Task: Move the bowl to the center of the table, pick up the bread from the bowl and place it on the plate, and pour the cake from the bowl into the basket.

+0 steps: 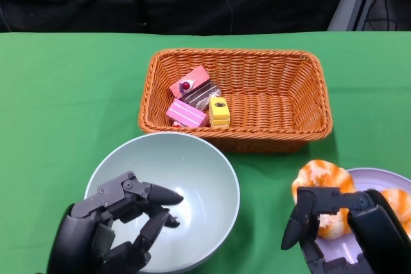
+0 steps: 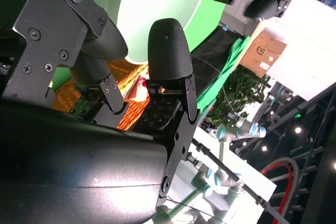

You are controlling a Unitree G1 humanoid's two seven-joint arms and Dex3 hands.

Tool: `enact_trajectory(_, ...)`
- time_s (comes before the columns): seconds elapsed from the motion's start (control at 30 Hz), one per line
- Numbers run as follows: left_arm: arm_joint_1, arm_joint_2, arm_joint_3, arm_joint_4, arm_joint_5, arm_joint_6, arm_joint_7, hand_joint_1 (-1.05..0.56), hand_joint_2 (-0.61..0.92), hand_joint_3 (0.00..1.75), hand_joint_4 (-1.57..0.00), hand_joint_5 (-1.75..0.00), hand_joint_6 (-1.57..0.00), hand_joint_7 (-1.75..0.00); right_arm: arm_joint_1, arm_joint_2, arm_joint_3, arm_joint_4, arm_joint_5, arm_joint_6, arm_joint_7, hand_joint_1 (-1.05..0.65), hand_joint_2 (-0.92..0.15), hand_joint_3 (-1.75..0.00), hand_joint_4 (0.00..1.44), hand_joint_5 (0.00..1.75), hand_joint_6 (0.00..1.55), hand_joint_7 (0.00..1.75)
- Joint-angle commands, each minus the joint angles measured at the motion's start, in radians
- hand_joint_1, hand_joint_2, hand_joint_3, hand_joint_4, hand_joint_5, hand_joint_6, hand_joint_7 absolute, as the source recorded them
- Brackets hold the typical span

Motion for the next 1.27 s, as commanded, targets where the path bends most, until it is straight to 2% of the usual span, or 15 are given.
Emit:
enact_trajectory(0.03, -0.008, 0.0, 0.011, 0.038, 0.03, -0.039, -0.02, -0.23, 0.54, 1.06, -0.8, -1.52, -0.8, -1.18, -0.02, 0.005, 0.003, 0.001, 0.029, 0.016, 0.008, 0.16, -0.03, -1.75, 1.05, 1.53, 1.02, 1.25)
enact_trajectory(0.27, -0.024, -0.028, 0.024, 0.148, 0.022, -0.135, -0.042, -0.28, 0.5, 1.12, -0.75, -1.71, -0.78, -1.36, -0.025, 0.019, 0.013, 0.068, 0.063, -0.044, 0.005, 0.13, -0.01, -1.75, 1.04, 1.48, 1.02, 1.25)
enact_trajectory(0.37, -0.03, -0.036, 0.031, 0.173, 0.018, -0.161, -0.053, -0.28, 0.49, 1.13, -0.74, -1.73, -0.77, -1.38, -0.026, 0.019, 0.012, 0.079, 0.066, -0.058, 0.005, 0.12, -0.01, -1.75, 1.04, 1.48, 1.02, 1.26)
enact_trajectory(0.43, -0.032, -0.04, 0.034, 0.18, 0.017, -0.168, -0.058, -0.28, 0.49, 1.14, -0.74, -1.74, -0.77, -1.39, -0.027, 0.019, 0.012, 0.082, 0.066, -0.062, 0.005, 0.12, -0.01, -1.75, 1.04, 1.48, 1.02, 1.26)
enact_trajectory(0.63, -0.045, -0.071, 0.036, 0.257, -0.115, -0.261, -0.146, -0.23, 0.52, 1.06, -0.78, -1.72, -0.8, -1.32, -0.017, 0.019, -0.001, 0.137, 0.085, -0.167, -0.008, 0.06, 0.03, -1.75, 1.04, 1.48, 1.03, 1.3)
enact_trajectory(0.77, -0.051, -0.08, 0.042, 0.285, -0.128, -0.295, -0.179, -0.25, 0.58, 0.9, -0.81, -1.72, -0.83, -1.31, -0.013, 0.019, -0.003, 0.151, 0.121, -0.185, 0.004, 0.04, 0.0, -1.75, 1.01, 1.48, 1.02, 1.31)
enact_trajectory(0.83, -0.055, -0.083, 0.046, 0.295, -0.135, -0.302, -0.193, -0.25, 0.59, 0.88, -0.81, -1.72, -0.83, -1.31, -0.014, 0.018, -0.004, 0.156, 0.115, -0.191, 0.002, 0.04, 0.0, -1.75, 1.01, 1.48, 1.02, 1.31)
enact_trajectory(1.03, -0.058, -0.09, 0.057, 0.296, -0.119, -0.294, -0.199, -0.24, 0.55, 0.92, -0.83, -1.69, -0.84, -1.28, -0.026, 0.015, -0.011, 0.181, 0.106, -0.225, 0.0, 0.03, 0.02, -1.75, 1.03, 1.49, 1.03, 1.33)
enact_trajectory(1.27, -0.058, -0.101, 0.065, 0.301, -0.111, -0.298, -0.208, -0.27, 0.56, 0.91, -0.82, -1.71, -0.84, -1.29, -0.014, 0.012, -0.01, 0.164, 0.117, -0.206, 0.013, 0.0, 0.02, -1.75, 1.03, 1.49, 1.03, 1.33)
